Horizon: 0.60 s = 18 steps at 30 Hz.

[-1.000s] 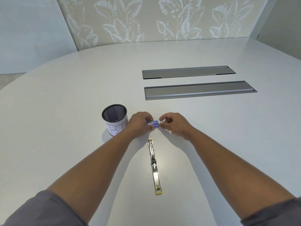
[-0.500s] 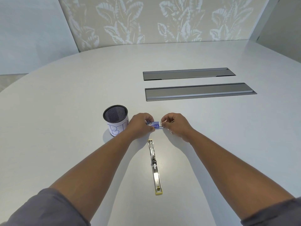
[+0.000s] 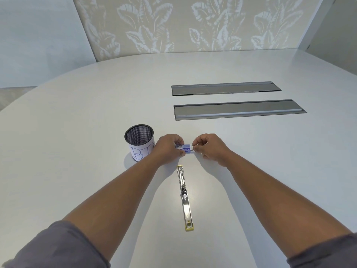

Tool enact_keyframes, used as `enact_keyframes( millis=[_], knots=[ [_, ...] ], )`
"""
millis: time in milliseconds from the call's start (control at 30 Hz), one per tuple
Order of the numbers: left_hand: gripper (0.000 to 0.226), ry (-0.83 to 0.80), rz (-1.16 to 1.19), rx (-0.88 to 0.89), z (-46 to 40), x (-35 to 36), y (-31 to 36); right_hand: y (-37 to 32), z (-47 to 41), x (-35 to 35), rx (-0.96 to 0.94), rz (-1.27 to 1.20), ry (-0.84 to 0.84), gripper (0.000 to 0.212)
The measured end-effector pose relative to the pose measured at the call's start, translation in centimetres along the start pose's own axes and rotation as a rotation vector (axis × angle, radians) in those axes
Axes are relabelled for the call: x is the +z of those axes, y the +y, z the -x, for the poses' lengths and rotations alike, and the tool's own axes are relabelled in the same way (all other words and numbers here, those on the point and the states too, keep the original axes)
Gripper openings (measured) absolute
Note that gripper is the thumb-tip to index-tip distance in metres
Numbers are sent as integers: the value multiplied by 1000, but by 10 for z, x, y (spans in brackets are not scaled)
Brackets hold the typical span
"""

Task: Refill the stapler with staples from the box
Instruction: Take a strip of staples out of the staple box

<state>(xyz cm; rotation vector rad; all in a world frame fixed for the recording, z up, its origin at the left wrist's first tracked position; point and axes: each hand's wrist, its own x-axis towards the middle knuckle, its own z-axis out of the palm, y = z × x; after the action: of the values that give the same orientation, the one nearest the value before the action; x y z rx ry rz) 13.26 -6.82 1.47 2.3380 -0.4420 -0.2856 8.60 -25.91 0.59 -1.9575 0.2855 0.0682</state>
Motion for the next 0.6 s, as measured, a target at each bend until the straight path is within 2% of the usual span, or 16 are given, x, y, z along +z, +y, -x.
enact_keyframes(
  millis=[167,400,600],
  knots=[
    [27,4,8,0,0,1,0,-8,0,-1,20,18,-49,6],
    [27,7,-2,9,-2,2,-2,-7,7,-8,45,-127,-89,7],
    [27,8,4,7,-2,2,-2,-2,9,-4,-30,-92,-17,6]
  ],
)
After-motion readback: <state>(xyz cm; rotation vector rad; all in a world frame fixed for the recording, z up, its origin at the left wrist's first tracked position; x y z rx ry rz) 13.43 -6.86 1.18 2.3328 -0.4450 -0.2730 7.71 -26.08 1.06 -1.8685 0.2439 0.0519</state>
